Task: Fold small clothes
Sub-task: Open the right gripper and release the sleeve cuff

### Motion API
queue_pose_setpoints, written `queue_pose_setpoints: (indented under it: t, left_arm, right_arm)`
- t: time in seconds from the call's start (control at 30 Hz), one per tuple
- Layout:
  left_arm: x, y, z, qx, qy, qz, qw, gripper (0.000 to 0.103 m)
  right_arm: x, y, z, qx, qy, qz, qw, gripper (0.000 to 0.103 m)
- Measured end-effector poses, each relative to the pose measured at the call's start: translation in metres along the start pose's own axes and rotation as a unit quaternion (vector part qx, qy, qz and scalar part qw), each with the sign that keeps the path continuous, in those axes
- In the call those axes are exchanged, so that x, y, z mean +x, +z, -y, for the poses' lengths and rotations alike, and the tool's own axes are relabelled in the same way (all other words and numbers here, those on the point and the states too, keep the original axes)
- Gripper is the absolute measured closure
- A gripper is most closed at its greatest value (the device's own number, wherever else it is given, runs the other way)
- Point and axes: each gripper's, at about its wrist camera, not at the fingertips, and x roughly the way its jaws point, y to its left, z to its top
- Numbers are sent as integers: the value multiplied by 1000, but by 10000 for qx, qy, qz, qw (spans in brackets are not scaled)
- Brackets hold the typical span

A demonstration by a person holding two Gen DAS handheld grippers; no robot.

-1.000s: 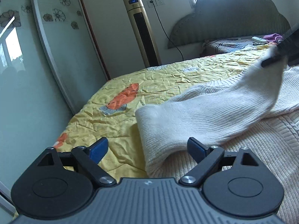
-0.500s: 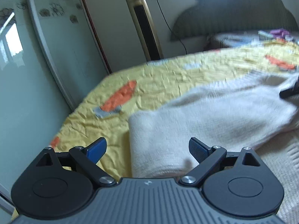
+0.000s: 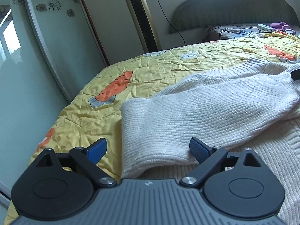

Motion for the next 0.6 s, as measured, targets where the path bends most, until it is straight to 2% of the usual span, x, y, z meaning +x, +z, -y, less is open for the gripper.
queue_pose_setpoints:
  t: [0.07, 0.1, 0.17, 0.23, 0.33, 0.47, 0.6]
  left_arm:
    - [-1, 0, 1, -14, 7, -13, 10000, 7]
    - [-1, 0, 0, -18, 5, -9, 10000, 7]
    - [-3, 0, 0, -69, -1, -1, 10000, 7]
    - [-5, -1, -1, -103, -17, -7, 9999, 7]
    - [-7, -3, 0, -102, -18, -15, 9999, 7]
    - [-14, -4, -1, -190, -40, -18, 9998, 7]
    - [-25, -7, -2, -248, -62, 12, 9997, 7]
  right_arm:
    - [-3, -1, -6, -333, -69, 34, 9994, 68]
    - [2, -1, -6, -460, -141, -63, 9988, 62]
    - [12, -1, -2, -487, -348, -302, 9978, 62]
    - [7, -1, 1, -351, -370, -222, 9985, 61]
    - [-4, -4, -7, -578, -353, -54, 9977, 54]
    - [-3, -13, -10, -777, -478, -283, 9954, 50]
    - [-17, -18, -7, -630, -507, -211, 9965, 47]
